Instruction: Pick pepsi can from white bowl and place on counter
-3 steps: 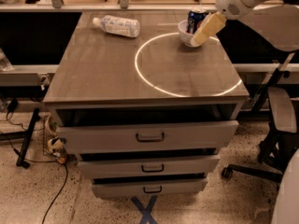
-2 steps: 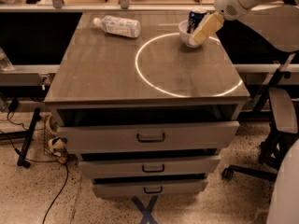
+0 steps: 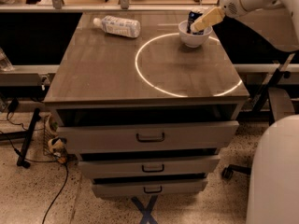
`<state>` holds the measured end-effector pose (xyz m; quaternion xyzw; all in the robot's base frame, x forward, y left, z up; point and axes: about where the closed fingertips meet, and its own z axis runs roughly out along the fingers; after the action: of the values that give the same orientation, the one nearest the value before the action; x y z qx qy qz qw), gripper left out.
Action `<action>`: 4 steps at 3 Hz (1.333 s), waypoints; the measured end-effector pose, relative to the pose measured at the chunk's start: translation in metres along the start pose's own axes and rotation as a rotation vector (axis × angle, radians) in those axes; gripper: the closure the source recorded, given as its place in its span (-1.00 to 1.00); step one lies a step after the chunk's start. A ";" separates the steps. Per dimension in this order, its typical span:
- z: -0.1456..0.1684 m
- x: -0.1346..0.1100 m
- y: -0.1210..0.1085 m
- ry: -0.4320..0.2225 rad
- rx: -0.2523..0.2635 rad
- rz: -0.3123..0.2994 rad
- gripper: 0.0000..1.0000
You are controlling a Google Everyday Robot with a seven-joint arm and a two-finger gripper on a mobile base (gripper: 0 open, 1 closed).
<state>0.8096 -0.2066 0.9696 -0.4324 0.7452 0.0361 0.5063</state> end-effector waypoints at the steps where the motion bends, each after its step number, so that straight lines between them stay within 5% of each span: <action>1: 0.012 0.013 -0.014 -0.021 0.024 0.089 -1.00; 2: 0.040 0.024 -0.009 -0.038 -0.014 0.182 -1.00; 3: 0.058 0.024 0.002 -0.048 -0.056 0.213 -1.00; 4: 0.072 0.021 0.007 -0.064 -0.080 0.231 -0.63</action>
Offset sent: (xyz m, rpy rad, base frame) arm 0.0506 -0.0114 -0.0422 0.2247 0.1054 -0.1005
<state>0.8542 -0.1795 0.9149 -0.3619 0.7716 0.1376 0.5047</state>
